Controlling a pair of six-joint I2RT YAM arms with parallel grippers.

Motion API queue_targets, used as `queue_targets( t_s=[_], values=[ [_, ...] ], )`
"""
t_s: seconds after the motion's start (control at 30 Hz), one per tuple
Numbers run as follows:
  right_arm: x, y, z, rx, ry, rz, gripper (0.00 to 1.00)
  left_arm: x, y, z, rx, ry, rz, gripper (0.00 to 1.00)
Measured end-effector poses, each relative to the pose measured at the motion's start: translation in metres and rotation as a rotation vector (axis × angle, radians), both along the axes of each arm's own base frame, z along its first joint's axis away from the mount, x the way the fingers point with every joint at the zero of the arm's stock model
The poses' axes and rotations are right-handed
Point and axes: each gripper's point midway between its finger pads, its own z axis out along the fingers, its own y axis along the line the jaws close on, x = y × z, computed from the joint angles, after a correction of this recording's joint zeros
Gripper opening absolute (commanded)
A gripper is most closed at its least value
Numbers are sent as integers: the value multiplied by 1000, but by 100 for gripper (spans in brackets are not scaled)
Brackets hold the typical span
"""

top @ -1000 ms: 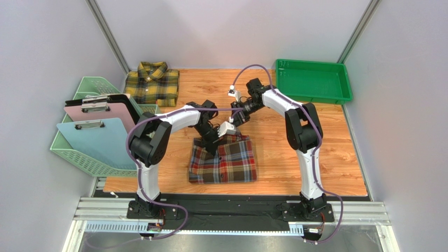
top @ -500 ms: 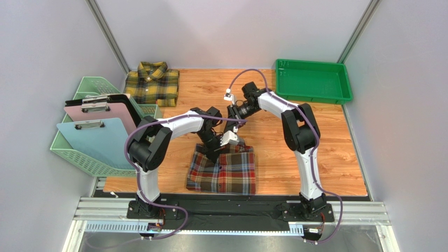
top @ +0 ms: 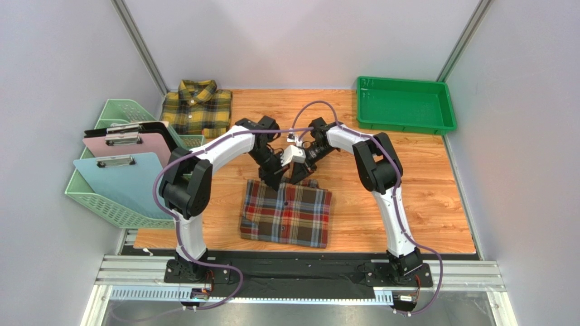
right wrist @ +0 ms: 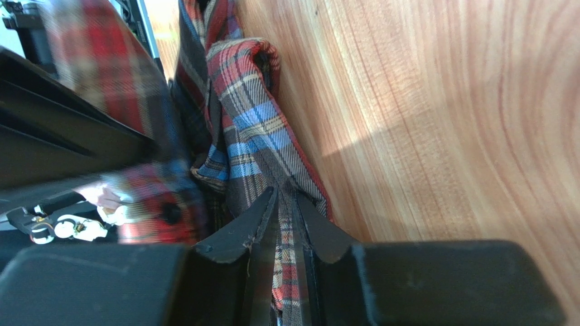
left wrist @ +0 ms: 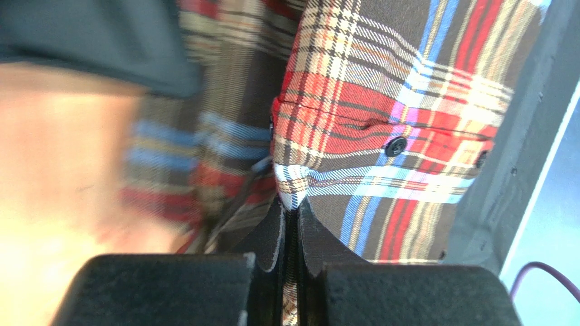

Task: Fold and stack the long sleeve shirts
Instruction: Fold the shirt

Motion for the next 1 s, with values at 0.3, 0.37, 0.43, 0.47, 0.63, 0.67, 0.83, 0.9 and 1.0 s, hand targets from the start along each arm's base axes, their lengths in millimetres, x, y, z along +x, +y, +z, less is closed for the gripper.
queue_targets(
  t_s=[0.3,0.37,0.43,0.47,0.63,0.67,0.83,0.9,1.0],
  values=[
    [0,-3,0,6,-16,15,20,34,-2,14,-14,-54,40,0],
    [1,-4,0,7,-20,13,20,36,-2,13,-9,-54,42,0],
    [2,-5,1,7,-21,13,20,38,-2,11,-6,-58,47,0],
    [3,-5,1,6,-22,13,20,40,-3,10,-6,-61,51,0],
    [10,-6,2,5,-38,6,24,52,-4,2,-1,-77,88,0],
    [12,-7,2,5,-40,3,25,55,-4,-1,4,-82,96,1],
    [37,-13,13,-6,-80,-41,37,67,-3,-21,41,-66,141,20],
    [56,-21,21,-8,-108,-83,41,73,-3,-28,53,-47,172,28],
    [83,-47,34,-20,-145,-164,42,84,2,-29,54,-30,238,39]
  ],
)
